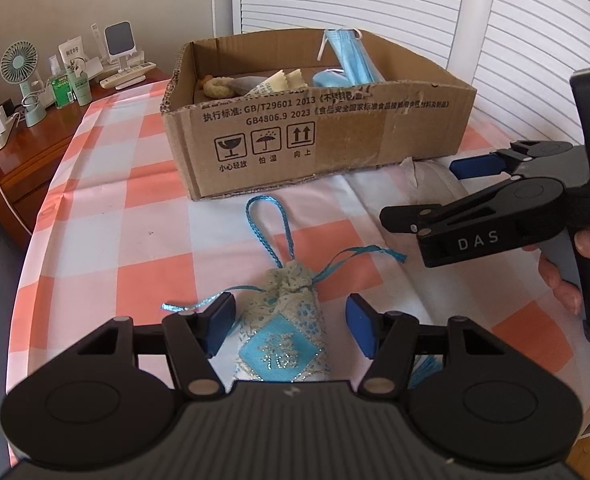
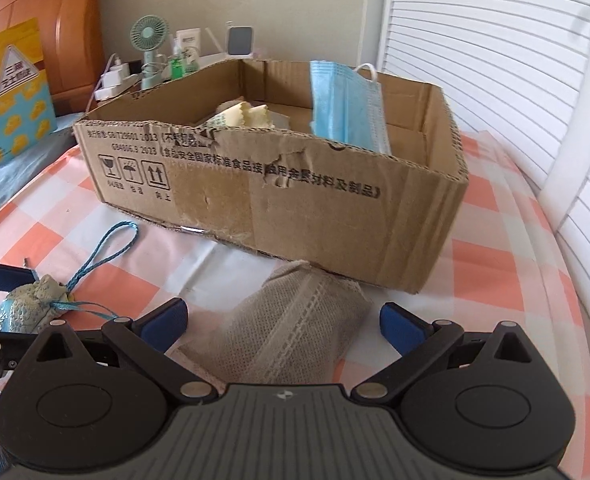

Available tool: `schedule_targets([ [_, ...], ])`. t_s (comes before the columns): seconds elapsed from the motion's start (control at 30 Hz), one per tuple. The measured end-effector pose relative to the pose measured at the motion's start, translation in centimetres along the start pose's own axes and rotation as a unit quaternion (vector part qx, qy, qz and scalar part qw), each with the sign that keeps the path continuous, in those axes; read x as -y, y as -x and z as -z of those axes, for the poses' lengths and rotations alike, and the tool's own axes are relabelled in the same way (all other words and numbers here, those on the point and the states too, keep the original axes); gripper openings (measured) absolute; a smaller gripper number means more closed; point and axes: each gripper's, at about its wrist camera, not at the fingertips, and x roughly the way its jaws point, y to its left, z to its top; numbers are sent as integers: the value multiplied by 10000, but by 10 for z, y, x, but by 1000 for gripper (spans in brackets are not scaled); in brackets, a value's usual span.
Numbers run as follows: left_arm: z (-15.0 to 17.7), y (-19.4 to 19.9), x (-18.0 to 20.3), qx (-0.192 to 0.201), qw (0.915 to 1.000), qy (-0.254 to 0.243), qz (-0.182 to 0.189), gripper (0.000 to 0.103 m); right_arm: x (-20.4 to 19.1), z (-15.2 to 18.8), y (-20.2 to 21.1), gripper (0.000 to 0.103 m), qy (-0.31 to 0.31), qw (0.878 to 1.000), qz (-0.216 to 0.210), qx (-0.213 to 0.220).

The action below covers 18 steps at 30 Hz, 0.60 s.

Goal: Organize soft objects
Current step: 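Close the right gripper on the grey pouch while the left gripper grasps the blue tasseled sachet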

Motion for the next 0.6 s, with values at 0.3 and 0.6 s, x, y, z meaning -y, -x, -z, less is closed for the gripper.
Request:
schedule_targets([
  [0.3, 1, 0, 0, -17, 9997, 55, -229, 73, -2, 7, 6, 103, -504, 9973, 541, 16],
  [0.6, 4, 5, 3, -61, 9992, 252, -314, 70, -12, 7, 11, 92, -461, 9975, 537, 91],
])
